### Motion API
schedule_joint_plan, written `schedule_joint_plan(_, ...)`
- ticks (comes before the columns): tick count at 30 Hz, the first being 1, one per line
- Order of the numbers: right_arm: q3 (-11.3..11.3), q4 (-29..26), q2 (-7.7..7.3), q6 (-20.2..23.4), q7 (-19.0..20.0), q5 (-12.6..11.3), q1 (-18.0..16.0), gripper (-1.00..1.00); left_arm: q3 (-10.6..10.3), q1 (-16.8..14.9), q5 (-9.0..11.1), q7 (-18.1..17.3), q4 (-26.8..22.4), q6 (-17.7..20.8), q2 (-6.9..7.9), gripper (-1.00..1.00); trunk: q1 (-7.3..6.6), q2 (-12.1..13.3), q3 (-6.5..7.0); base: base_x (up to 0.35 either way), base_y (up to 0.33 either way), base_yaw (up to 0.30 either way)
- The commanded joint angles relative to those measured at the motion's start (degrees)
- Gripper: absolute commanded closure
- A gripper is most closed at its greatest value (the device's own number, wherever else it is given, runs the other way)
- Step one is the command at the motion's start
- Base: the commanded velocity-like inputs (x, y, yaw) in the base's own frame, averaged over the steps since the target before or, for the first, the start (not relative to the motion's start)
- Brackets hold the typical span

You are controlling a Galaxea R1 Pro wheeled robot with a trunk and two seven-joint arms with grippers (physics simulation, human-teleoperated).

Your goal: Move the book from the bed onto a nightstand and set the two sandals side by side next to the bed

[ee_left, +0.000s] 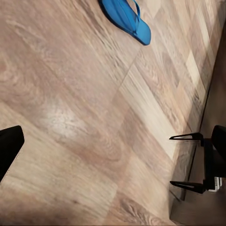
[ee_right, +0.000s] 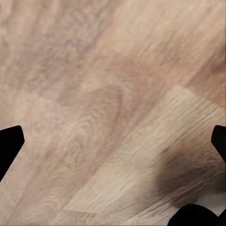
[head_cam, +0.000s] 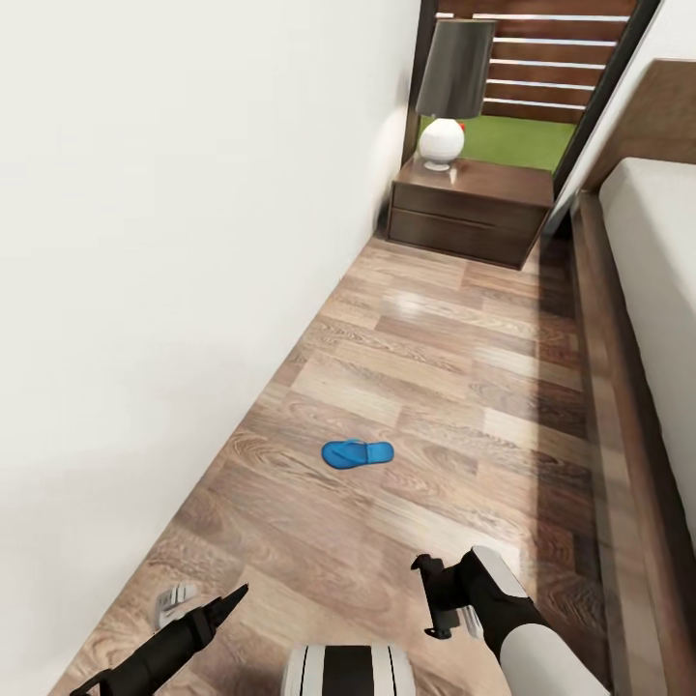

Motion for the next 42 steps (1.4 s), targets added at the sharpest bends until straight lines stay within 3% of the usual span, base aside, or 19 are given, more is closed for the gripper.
schedule_joint_plan(1, -0.40, -0.10, 0.07, 0.35, -0.31, 0.06, -0.02, -1.00, 0.04, -0.02, 0.52, -0.09, -0.01, 0.53, 0.00, -1.00, 0.02, -0.01, -0.04, 0.316, 0.000, 0.000)
schedule_joint_plan(42, -0.40, -0.10, 0.07, 0.35, -0.30, 0.06, -0.02, -1.00, 0.04, -0.02, 0.52, -0.09, -0.01, 0.53, -0.08, -1.00, 0.02, -0.01, -0.04, 0.293, 0.000, 0.000)
